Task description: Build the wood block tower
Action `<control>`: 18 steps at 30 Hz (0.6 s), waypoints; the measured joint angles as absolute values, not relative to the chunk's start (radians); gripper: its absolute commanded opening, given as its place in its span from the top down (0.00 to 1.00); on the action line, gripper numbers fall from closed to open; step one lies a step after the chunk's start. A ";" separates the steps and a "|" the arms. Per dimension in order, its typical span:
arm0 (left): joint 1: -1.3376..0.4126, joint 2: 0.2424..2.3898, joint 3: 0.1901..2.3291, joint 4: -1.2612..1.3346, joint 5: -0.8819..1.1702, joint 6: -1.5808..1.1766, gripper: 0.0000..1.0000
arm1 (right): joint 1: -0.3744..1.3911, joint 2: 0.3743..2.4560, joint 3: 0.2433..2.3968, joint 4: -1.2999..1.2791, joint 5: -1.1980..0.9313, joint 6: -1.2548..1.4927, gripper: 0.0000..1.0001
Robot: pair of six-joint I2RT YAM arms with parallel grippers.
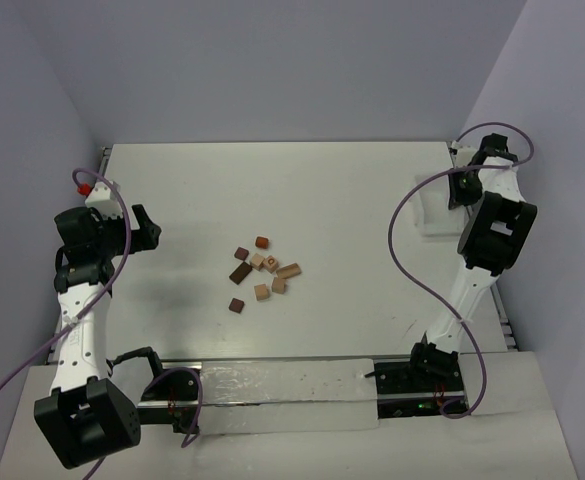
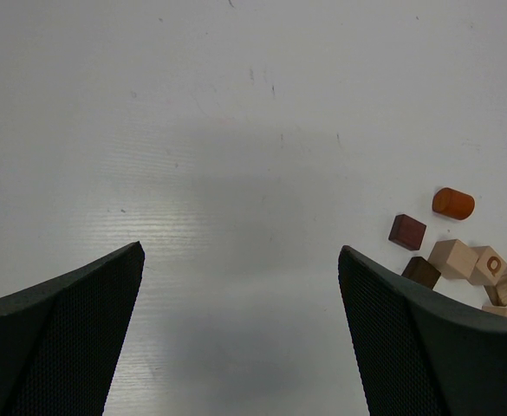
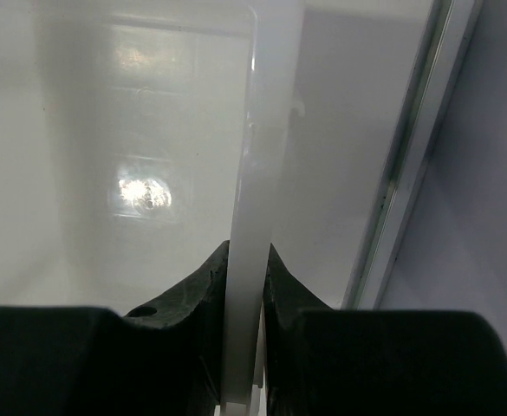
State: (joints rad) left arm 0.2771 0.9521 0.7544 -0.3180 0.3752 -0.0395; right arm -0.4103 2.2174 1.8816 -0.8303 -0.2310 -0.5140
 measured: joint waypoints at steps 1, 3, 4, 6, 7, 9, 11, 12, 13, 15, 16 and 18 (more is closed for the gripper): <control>0.277 0.953 0.754 -0.318 0.375 -0.039 0.01 | -0.410 2.219 1.882 -0.830 -0.231 -0.514 0.87; 0.277 0.953 0.754 -0.318 0.375 -0.039 0.01 | -0.410 2.225 1.882 -0.830 -0.234 -0.514 0.80; 0.277 0.953 0.754 -0.318 0.375 -0.039 0.01 | -0.410 2.228 1.882 -0.830 -0.237 -0.514 0.77; 0.277 0.953 0.754 -0.318 0.375 -0.039 0.01 | -0.410 2.230 1.882 -0.829 -0.245 -0.515 0.71; 0.277 0.953 0.754 -0.318 0.375 -0.039 0.01 | -0.410 2.231 1.882 -0.829 -0.247 -0.515 0.69; 0.277 0.953 0.754 -0.318 0.375 -0.039 0.01 | -0.410 2.231 1.883 -0.829 -0.250 -0.515 0.66; 0.277 0.953 0.754 -0.318 0.375 -0.040 0.01 | -0.410 2.231 1.884 -0.830 -0.250 -0.516 0.63; 0.277 0.953 0.754 -0.318 0.375 -0.040 0.01 | -0.410 2.231 1.884 -0.829 -0.250 -0.516 0.61; 0.277 0.953 0.754 -0.318 0.375 -0.039 0.01 | -0.410 2.231 1.884 -0.829 -0.249 -0.516 0.56; 0.277 0.953 0.754 -0.318 0.375 -0.039 0.01 | -0.410 2.231 1.884 -0.830 -0.249 -0.517 0.51; 0.277 0.953 0.754 -0.318 0.375 -0.039 0.01 | -0.410 2.231 1.884 -0.829 -0.249 -0.518 0.47; 0.277 0.953 0.754 -0.318 0.375 -0.039 0.01 | -0.410 2.231 1.884 -0.829 -0.249 -0.517 0.32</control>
